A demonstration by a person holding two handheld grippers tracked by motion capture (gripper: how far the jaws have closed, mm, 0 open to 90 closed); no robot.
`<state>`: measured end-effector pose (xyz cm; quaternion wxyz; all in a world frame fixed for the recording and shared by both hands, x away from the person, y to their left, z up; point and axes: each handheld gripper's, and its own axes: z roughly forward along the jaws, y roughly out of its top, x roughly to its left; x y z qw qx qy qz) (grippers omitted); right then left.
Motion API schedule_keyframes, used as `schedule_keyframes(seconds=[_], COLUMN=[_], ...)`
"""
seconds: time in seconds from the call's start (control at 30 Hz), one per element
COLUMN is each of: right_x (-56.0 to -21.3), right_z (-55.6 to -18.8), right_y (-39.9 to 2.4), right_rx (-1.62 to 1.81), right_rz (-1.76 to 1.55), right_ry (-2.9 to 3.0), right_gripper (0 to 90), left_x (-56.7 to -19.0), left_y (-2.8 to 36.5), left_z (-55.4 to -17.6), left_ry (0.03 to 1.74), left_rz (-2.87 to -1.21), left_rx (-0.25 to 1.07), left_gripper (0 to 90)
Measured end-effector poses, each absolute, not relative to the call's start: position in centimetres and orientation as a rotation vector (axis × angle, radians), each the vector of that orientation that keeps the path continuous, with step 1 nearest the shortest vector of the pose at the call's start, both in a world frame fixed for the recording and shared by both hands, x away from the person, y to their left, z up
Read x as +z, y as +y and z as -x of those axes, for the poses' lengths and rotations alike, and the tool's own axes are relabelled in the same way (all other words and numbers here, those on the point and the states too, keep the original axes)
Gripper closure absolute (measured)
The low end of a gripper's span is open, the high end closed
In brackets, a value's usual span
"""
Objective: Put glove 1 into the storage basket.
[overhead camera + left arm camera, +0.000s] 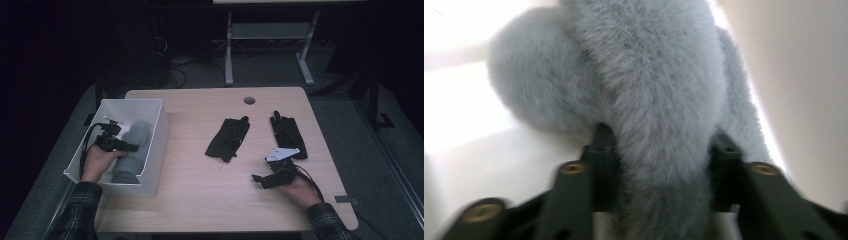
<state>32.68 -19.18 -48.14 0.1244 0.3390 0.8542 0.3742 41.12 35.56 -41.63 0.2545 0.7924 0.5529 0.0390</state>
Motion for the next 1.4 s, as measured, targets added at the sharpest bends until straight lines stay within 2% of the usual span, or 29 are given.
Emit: schedule_keyframes(seconds=[0.13,0.23,0.53,0.87,1.2,1.4], right_x=[-48.1,-48.1,-48.1,-48.1,-48.1,-48.2], right_z=[-32.7,-32.7,-32.7,-32.7,-32.7,-32.7], right_y=[-19.2,-19.2,-19.2,-19.2,-19.2,-19.1], right_rx=[1.09,1.091,1.09,1.087,1.086,1.085], right_rz=[-0.989,-0.988,-0.989,-0.987,-0.992,-0.999], right_ry=[2.49,2.49,2.491,2.491,2.488,2.481], right_gripper=[14.1,14.2,13.8,13.4,13.1,13.1], left_x=[-40.5,-39.1,-34.4,-31.3,-30.6,-31.4], left_y=[35.2,34.9,33.3,28.1,22.2,18.9], left_z=[-41.1,-41.0,-40.1,-38.6,-37.1,-36.3], left_ry=[1.523,1.516,1.363,1.158,0.995,0.936], left_rz=[-2.16,-2.14,-2.125,-2.135,-2.147,-2.169], left_rx=[0.175,0.228,0.303,0.274,0.242,0.219], left_gripper=[35.4,28.5,25.2,21.6,13.2,12.8])
